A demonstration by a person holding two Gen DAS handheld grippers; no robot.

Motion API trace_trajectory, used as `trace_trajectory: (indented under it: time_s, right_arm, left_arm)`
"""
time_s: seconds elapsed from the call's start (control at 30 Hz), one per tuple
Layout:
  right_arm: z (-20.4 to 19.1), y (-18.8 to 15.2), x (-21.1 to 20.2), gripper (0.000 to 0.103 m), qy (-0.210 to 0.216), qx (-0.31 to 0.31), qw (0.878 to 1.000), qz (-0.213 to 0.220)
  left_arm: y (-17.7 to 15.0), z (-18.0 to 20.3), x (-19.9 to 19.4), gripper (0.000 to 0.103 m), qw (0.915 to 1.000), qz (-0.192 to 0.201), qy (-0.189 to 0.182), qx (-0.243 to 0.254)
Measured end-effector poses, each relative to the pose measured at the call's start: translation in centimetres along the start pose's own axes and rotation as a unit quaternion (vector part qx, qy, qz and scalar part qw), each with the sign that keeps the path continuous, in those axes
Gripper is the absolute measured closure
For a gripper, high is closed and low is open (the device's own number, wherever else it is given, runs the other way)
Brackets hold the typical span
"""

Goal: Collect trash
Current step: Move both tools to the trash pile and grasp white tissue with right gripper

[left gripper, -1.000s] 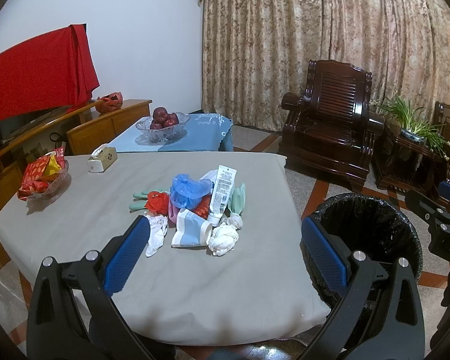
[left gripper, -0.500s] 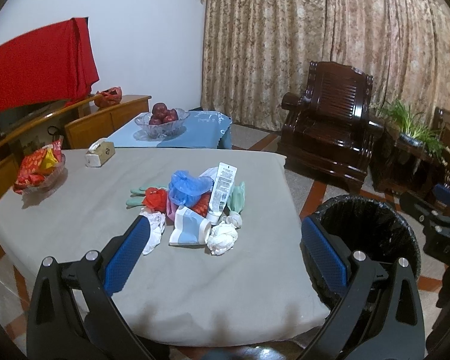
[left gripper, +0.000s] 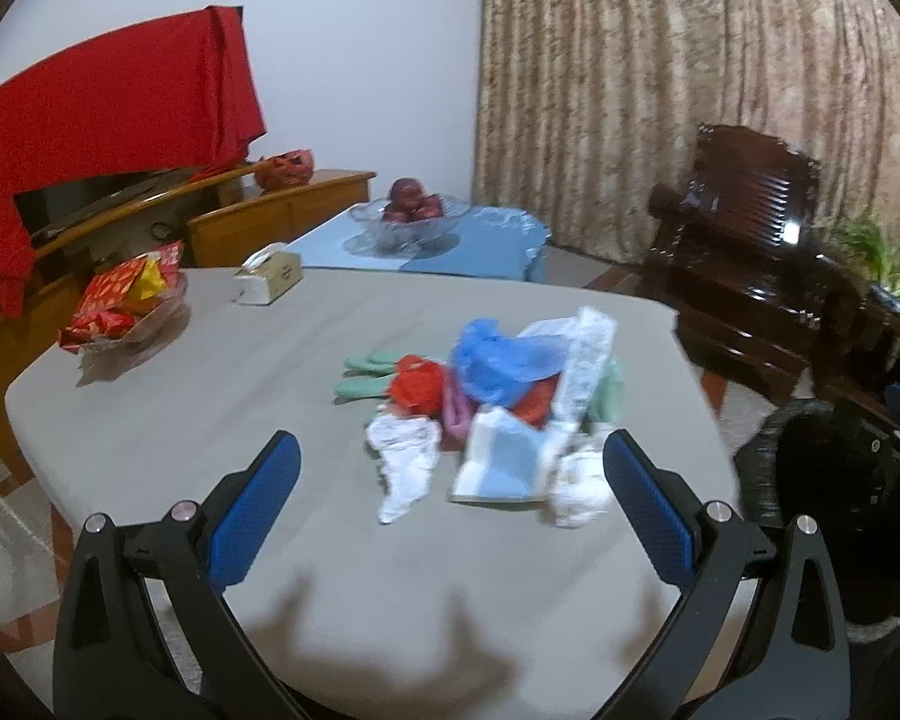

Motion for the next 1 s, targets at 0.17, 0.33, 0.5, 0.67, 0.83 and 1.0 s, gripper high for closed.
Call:
trace_trajectory:
  time_s: [0.17,0.33,0.5,0.67,0.83,1.0]
  right_arm:
    - [-2.4,-2.2,4.9,0.013,0.009,-0.01,0.999,-0.04]
    - [-4.9,-3.9,8.8,0.018,0.017,-0.026,0.997,-0.064]
    - [-6.4,-5.2,12.0,0.025,0.025,-0.035,0.995,-0.09]
    - [-7.8,-6.8,14.4,0.03,0.037,-0.043,0.991,-0.123]
    - [-8.7,-7.7,15.3,0.036,0.061,-0.047,0.987,-0.14]
    - [-9.6,-8.3,15.2,0.061,0.11,-0.044,0.979,-0.165]
  left_arm:
    - [-1.6,-1.4,3.3,0.005,0.9999,-0.014,0.004,-0.001]
    - [-3.3,-2.2,6.0,0.005,0.9995,-0.031,0.0,-0.006]
    - [-4.0,-3.0,8.0,0.005,0.999,-0.042,-0.001,-0.012]
    - [-4.0,-3.5,9.4,0.005,0.9988,-0.046,-0.004,-0.017]
    - [-3.8,-3.3,10.2,0.005,0.9987,-0.048,-0.007,-0.015]
    - [-3.8,-3.1,10.7,0.005,0.9985,-0.052,-0.009,-0.016]
Point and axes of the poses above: each gripper's, at about its wrist camera, not at the fingertips, and x roughly the way its jaws point, z to its right, y to its top, the point moved 7 cm from there along x, roughly the way its jaws point, and after that the axes turned 11 degrees about x, right-handed, at the moved point
